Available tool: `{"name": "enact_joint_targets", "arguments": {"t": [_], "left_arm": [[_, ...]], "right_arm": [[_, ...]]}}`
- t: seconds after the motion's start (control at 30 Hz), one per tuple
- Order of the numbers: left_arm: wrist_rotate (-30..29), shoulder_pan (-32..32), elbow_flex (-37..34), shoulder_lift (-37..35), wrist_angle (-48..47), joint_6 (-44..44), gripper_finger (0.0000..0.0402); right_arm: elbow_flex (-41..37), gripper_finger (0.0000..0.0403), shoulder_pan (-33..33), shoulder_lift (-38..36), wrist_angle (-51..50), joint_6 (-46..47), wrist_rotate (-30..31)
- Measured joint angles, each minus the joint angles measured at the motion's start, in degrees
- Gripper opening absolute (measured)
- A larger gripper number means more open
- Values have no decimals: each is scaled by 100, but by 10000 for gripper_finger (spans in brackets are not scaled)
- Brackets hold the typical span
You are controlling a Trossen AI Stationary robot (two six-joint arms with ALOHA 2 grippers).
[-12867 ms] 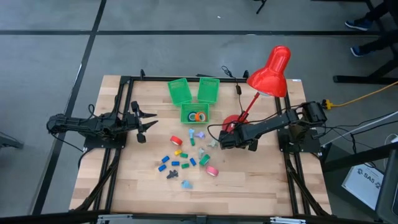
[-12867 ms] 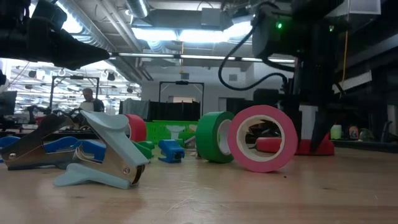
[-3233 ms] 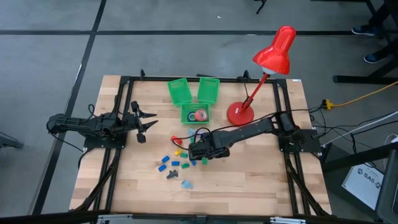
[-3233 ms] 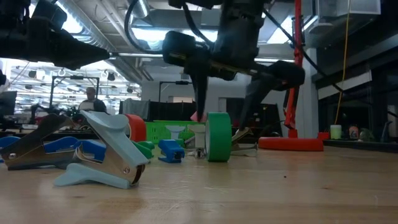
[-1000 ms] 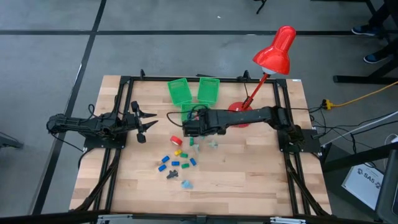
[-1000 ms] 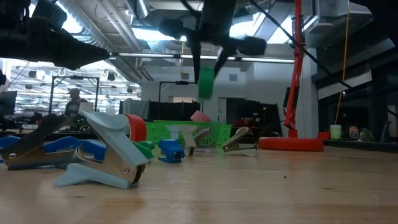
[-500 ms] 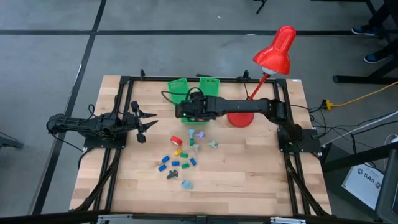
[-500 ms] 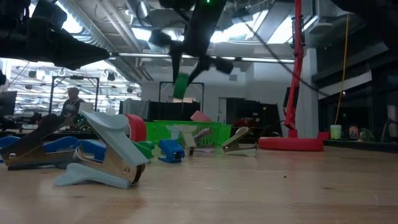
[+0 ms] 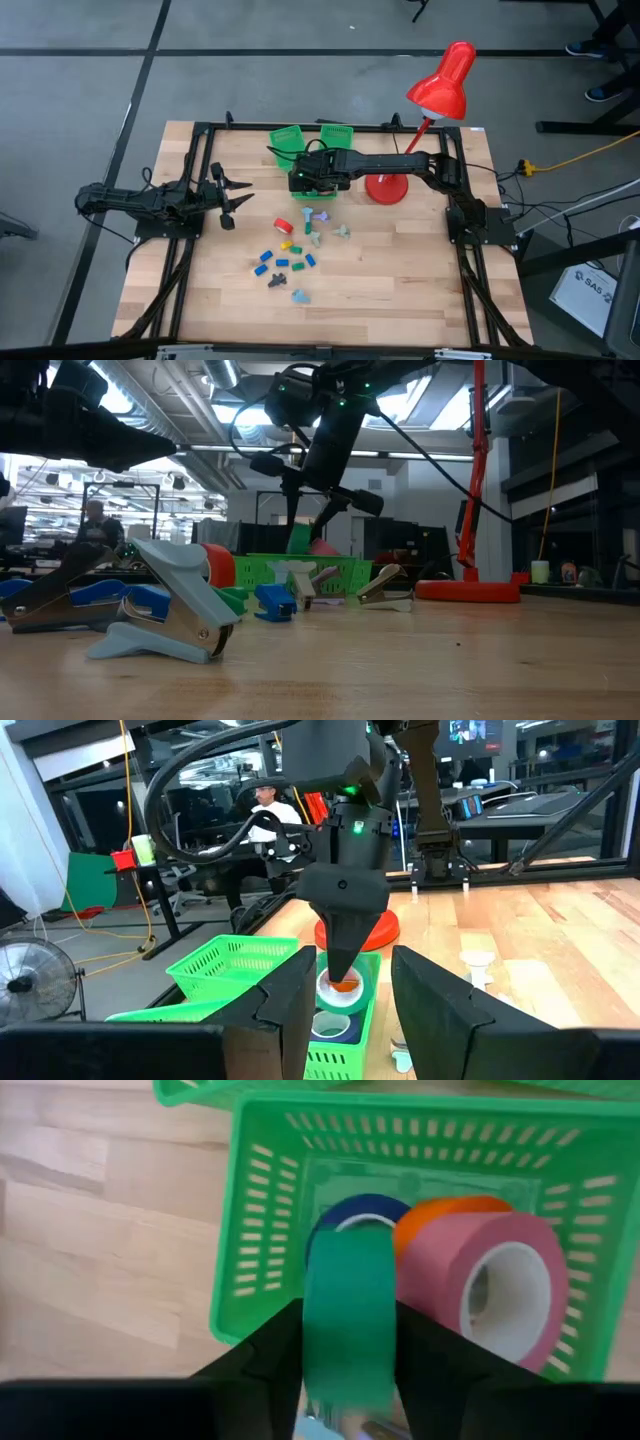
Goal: Pick and place Stapler, Stapler remover, tape
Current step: Put the green tape into the middle green bin, then put the red tape into the middle green bin
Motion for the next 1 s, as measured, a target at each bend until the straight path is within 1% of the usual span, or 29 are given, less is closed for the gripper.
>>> {"name": "enact_joint_targets", "arguments": {"t": [0.07, 0.27, 0.37, 0.5, 0.67, 0.73, 0.87, 1.0], "left_arm": [[0, -1, 0, 0, 0, 1, 127], [0, -1, 0, 0, 0, -1, 128], [0, 0, 0, 1, 0, 1, 127], [0, 1, -1, 0, 0, 0, 127], [0, -1, 0, 0, 0, 1, 127], [0, 0, 0, 0, 0, -1, 127], [0, -1, 1, 0, 0, -1, 127], [0, 1, 1, 0, 0, 1, 127]], "right_arm": [[85, 162, 34, 0, -64, 10, 35], [328, 207, 219, -4, -246, -191, 537], [609, 229, 337, -4, -562, -223, 632], [976, 258, 550, -7, -814, -187, 608], [1117, 283, 971, -11, -606, -309, 435], [1117, 288, 1143, -11, -549, -640, 432], [1114, 291, 1464, -11, -485, -1802, 496], [1098, 291, 1743, -11, -247, -2890, 1106]]}}
